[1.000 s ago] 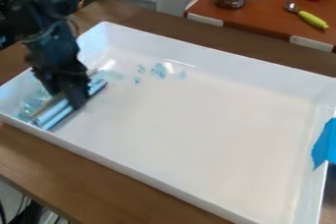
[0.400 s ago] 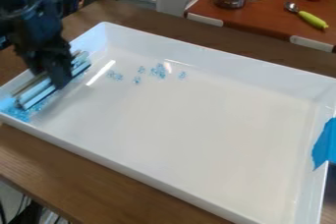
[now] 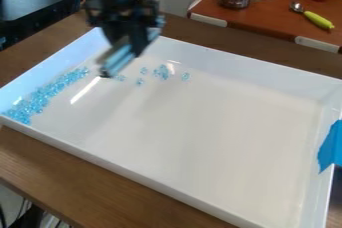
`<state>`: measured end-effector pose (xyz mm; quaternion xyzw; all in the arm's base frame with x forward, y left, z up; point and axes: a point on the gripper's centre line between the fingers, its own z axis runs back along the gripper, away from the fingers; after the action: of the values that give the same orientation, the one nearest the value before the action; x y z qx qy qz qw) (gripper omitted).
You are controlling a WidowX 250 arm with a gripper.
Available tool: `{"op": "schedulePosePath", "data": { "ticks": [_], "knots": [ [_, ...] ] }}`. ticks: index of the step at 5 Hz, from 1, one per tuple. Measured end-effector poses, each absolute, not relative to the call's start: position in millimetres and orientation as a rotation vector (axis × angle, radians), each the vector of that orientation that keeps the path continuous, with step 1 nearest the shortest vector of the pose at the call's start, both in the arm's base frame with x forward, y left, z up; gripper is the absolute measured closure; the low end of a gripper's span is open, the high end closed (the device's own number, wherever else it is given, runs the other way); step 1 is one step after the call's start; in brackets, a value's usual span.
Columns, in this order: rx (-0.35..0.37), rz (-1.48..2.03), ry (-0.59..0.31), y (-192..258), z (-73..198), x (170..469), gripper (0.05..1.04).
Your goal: Sweep into pile
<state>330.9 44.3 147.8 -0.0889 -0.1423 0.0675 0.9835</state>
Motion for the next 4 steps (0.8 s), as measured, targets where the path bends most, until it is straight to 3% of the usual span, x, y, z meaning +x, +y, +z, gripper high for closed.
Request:
{"op": "schedulePosePath", "data": {
  "ticks": [2, 4],
  "knots": [
    [-0.154, 0.171, -0.281, -13, 122, 355, 0.708],
    [-0.111, 0.185, -0.260, -15, 84, 368, 0.707]
  ]
}}
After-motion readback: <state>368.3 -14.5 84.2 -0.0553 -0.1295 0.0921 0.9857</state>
